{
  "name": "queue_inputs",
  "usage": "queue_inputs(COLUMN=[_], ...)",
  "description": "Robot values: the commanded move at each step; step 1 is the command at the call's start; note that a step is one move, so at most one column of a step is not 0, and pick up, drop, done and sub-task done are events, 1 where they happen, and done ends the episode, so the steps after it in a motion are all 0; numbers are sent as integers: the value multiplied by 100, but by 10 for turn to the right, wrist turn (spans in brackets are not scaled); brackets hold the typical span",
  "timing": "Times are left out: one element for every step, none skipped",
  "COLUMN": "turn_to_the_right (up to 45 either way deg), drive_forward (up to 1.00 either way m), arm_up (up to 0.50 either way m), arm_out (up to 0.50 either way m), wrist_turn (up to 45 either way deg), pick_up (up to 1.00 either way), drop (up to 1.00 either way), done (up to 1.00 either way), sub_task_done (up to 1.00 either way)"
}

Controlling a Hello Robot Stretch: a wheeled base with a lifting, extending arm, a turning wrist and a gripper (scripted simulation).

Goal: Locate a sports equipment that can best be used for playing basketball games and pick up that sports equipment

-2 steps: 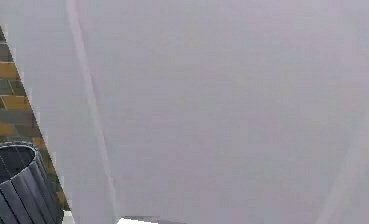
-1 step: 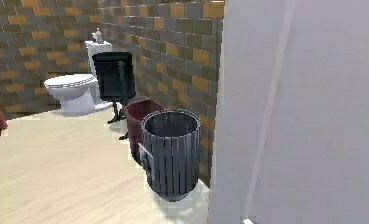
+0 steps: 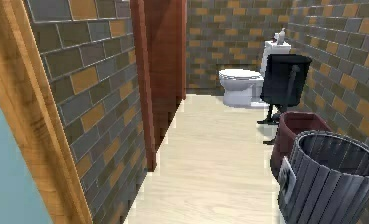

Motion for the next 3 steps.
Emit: queue_inputs(turn_to_the_right=[-30, 0, 330], drive_forward=[0, 60, 0], arm_up=[0, 0, 0], arm_out=[0, 0, 0], wrist_turn=[0, 0, 0], pick_up=[0, 0, 0], drop=[0, 0, 0], done=[0, 0, 0], sub_task_done=[0, 0, 0])
